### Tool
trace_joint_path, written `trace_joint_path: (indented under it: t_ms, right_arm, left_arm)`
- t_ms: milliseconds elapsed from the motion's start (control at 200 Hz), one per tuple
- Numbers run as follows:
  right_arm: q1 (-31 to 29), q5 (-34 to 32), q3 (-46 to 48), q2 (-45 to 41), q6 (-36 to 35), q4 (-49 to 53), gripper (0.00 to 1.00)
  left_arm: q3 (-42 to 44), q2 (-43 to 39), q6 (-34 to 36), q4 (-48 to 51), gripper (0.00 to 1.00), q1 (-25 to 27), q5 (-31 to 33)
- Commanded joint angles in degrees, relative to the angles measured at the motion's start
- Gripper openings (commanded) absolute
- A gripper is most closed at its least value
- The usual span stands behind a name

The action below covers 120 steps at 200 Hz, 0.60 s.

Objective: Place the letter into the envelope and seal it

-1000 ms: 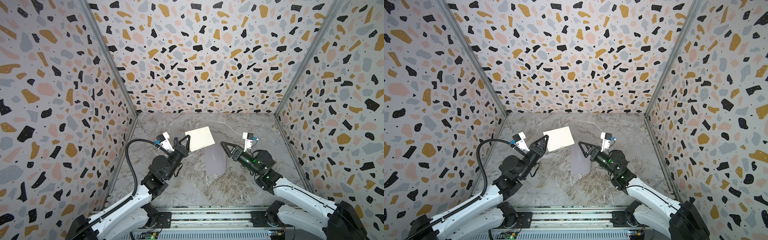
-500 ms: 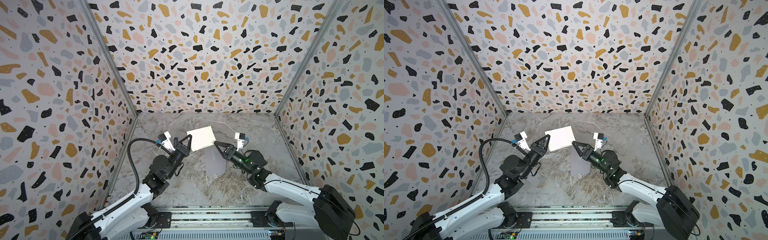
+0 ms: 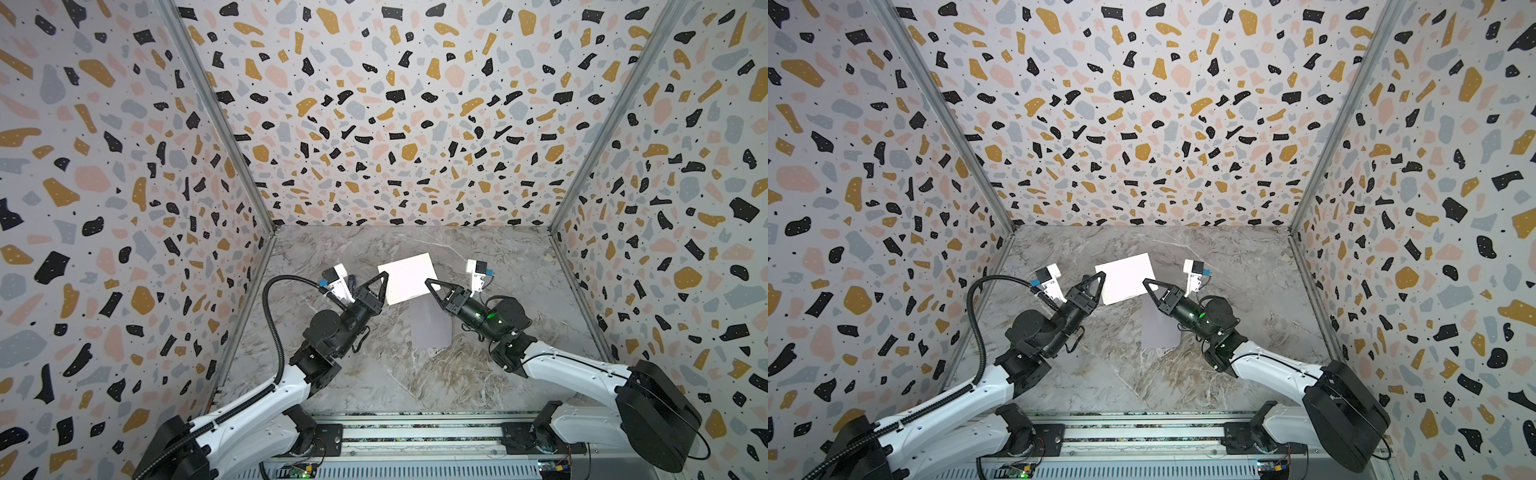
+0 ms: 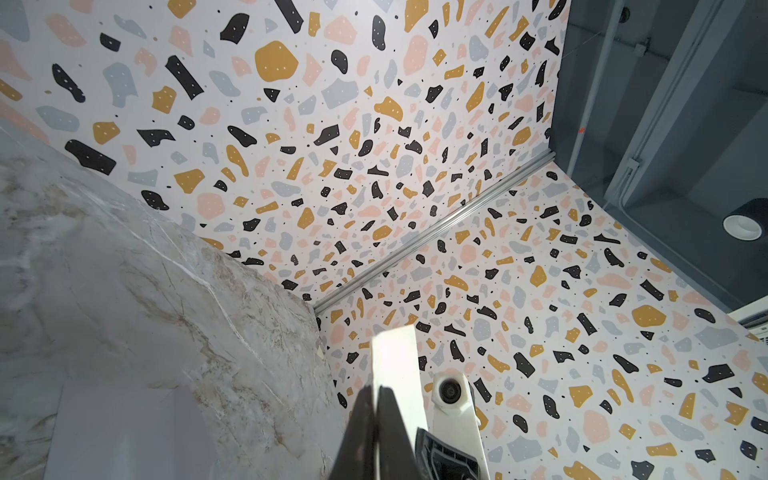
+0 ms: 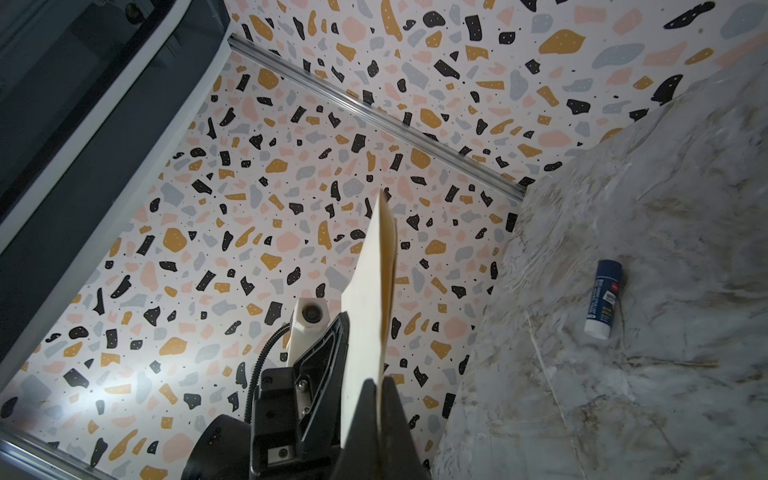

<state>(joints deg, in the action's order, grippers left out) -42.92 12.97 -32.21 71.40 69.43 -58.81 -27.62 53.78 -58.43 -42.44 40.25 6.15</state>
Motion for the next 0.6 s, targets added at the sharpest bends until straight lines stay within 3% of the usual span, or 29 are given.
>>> trace_joint_path:
  t_ms: [0,125,235,320,466,596]
  right_arm:
    - [1.60,3.33,-3.42,-2.71,-6.66,4.44,0.00]
    - [6.05,12.14,-7.72,-5.21,-20.36,17.82,0.00]
    - [10.05,18.38,-12.91,-7.08,-36.62,35.36,0.00]
    - [11.98,22.75,-16.23,-7.89,-49.06,46.26,0.00]
    - [12.46,29.73,-20.07,-7.87,-65.59,58.93,0.00]
    - [12.46,33.81,-21.64,-8.15,-73.50,65.63,0.00]
  left_arm:
    - [0.21,-1.33,7.15,-1.01,0.27,0.09,-1.14]
    - [-3.03,-4.30,23.04,8.21,0.58,-0.18,-1.32]
    - [-7.67,-6.87,35.09,18.57,0.73,-1.08,-2.00]
    - [-9.72,-8.11,43.32,22.37,0.85,-1.31,-6.33]
    - [-12.66,-7.27,51.39,26.20,0.90,-1.37,-18.03]
    - [-13.34,-5.42,55.12,27.05,0.90,-1.33,-26.46]
